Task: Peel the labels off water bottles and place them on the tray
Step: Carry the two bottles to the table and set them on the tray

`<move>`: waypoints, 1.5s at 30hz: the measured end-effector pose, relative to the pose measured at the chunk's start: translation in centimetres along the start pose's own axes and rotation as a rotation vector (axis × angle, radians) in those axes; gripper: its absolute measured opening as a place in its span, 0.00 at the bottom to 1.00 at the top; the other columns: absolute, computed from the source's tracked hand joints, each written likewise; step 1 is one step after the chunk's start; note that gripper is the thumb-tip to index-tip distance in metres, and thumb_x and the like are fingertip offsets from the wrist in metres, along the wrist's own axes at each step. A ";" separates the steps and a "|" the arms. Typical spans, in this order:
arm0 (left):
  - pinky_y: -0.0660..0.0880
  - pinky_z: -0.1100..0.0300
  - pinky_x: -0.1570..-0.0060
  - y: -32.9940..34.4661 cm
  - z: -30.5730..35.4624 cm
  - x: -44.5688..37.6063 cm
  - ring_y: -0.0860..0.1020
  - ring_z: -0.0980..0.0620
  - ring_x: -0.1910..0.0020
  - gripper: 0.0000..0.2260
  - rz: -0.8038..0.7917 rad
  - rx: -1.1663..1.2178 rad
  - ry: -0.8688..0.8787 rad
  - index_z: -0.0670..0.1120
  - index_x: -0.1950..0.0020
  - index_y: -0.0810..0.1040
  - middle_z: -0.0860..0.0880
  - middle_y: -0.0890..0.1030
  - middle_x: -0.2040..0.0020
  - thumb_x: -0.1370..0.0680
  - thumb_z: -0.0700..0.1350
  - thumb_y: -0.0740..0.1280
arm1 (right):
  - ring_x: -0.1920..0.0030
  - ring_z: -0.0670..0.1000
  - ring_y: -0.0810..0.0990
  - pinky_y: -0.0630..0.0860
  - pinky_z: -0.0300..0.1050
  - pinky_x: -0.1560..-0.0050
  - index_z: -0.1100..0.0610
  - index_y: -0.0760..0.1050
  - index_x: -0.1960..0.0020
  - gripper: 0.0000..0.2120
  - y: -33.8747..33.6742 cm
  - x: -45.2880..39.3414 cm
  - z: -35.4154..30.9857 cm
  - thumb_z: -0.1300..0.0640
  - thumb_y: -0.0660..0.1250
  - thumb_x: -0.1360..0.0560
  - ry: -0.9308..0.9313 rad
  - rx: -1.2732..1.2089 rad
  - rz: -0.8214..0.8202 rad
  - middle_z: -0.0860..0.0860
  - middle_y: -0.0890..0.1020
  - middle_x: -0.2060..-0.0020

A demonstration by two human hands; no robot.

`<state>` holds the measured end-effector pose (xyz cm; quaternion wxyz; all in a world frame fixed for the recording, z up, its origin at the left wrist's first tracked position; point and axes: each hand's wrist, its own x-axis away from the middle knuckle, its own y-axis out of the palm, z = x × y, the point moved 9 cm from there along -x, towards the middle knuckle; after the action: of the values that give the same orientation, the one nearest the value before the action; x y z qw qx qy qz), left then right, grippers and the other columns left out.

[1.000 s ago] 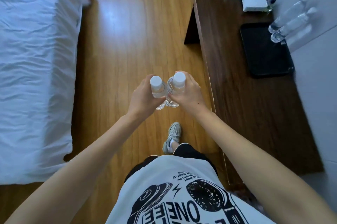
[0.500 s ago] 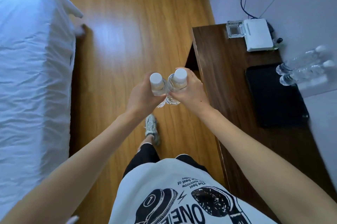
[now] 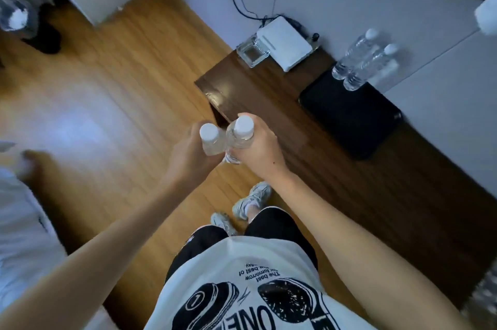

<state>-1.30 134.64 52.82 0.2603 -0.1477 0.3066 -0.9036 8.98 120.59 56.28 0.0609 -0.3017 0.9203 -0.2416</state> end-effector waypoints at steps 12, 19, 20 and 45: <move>0.72 0.54 0.58 13.5 12.6 -9.6 0.78 0.47 0.53 0.22 -0.413 -0.118 0.306 0.58 0.44 0.66 0.52 0.78 0.47 0.34 0.59 0.68 | 0.42 0.50 0.78 0.70 0.36 0.47 0.52 0.72 0.37 0.34 -12.8 -2.4 10.0 0.58 0.80 0.40 0.214 0.043 0.403 0.50 0.79 0.42; 0.73 0.53 0.52 22.9 14.1 -14.0 0.78 0.47 0.47 0.22 -0.606 -0.152 0.331 0.54 0.39 0.70 0.53 0.76 0.40 0.31 0.54 0.71 | 0.44 0.50 0.79 0.70 0.29 0.48 0.56 0.73 0.36 0.32 -15.6 -2.9 17.2 0.58 0.80 0.37 0.373 0.056 0.633 0.52 0.79 0.42; 0.75 0.52 0.51 24.2 13.6 -14.5 0.78 0.46 0.47 0.23 -0.638 -0.170 0.341 0.53 0.39 0.69 0.52 0.76 0.40 0.30 0.54 0.71 | 0.44 0.50 0.79 0.70 0.30 0.49 0.57 0.73 0.37 0.32 -15.5 -3.0 18.4 0.57 0.80 0.37 0.403 0.059 0.659 0.52 0.79 0.42; 0.70 0.78 0.50 33.6 3.9 -19.3 0.74 0.69 0.43 0.30 -0.765 0.067 0.265 0.72 0.40 0.65 0.71 0.75 0.43 0.33 0.52 0.77 | 0.40 0.40 0.76 0.76 0.40 0.43 0.36 0.65 0.37 0.34 -8.4 -2.3 31.1 0.54 0.79 0.35 0.538 -0.095 0.935 0.38 0.78 0.44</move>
<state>28.97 120.86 32.52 -0.1320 -0.1248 0.2307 -0.9559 23.29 103.30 33.01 -0.0896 0.2104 0.9493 -0.2157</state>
